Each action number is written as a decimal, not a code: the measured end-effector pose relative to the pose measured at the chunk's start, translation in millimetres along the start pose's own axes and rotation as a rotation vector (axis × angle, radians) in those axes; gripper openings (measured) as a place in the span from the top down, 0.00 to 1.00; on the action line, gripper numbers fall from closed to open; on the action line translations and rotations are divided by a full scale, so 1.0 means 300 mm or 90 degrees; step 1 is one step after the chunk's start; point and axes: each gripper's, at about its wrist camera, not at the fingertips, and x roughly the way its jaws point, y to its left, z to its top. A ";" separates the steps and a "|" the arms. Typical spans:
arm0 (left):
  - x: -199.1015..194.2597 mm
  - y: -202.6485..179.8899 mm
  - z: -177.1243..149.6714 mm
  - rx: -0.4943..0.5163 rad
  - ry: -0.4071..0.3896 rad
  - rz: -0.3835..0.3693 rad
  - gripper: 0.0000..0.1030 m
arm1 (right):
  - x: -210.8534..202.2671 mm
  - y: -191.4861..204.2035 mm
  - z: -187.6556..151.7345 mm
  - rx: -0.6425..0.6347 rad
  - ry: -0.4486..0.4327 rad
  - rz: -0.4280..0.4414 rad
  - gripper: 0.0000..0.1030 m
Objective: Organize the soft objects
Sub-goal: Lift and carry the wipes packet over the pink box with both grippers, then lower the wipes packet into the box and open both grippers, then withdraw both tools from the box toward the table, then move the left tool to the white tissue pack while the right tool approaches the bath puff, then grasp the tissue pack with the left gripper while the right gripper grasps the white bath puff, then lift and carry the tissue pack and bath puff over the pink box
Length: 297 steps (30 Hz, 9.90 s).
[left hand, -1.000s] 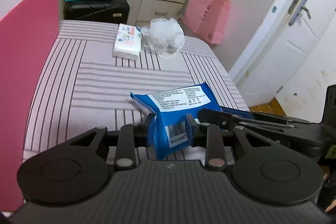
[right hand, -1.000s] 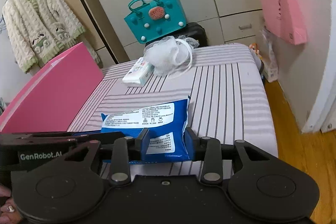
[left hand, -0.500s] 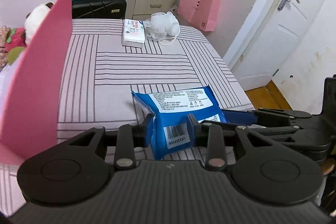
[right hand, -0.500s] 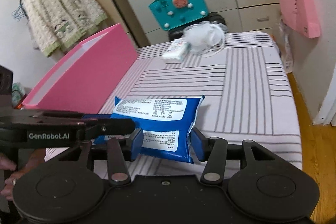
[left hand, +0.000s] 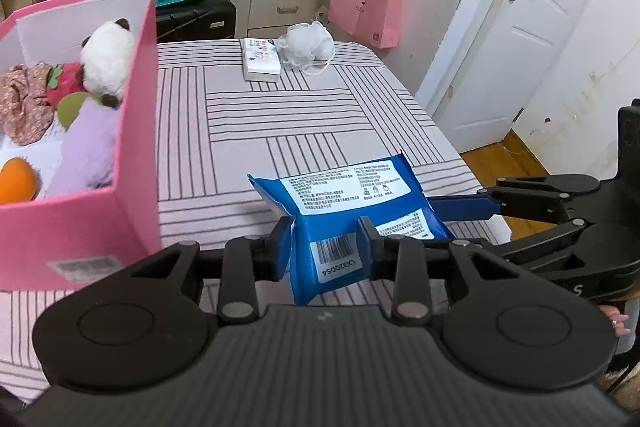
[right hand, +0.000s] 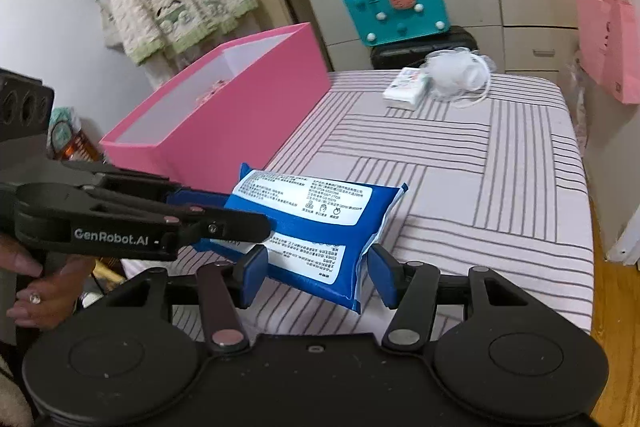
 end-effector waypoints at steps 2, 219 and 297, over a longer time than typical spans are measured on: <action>-0.022 0.007 -0.011 0.000 0.000 0.000 0.69 | -0.009 0.025 -0.005 -0.011 0.005 0.004 0.40; 0.383 0.027 0.504 -0.041 -0.158 0.177 0.16 | 0.212 -0.501 0.422 -0.062 -0.184 -0.148 0.19; 0.510 0.012 0.393 -0.056 -0.049 0.160 0.63 | 0.253 -0.468 0.261 0.021 -0.092 -0.174 0.71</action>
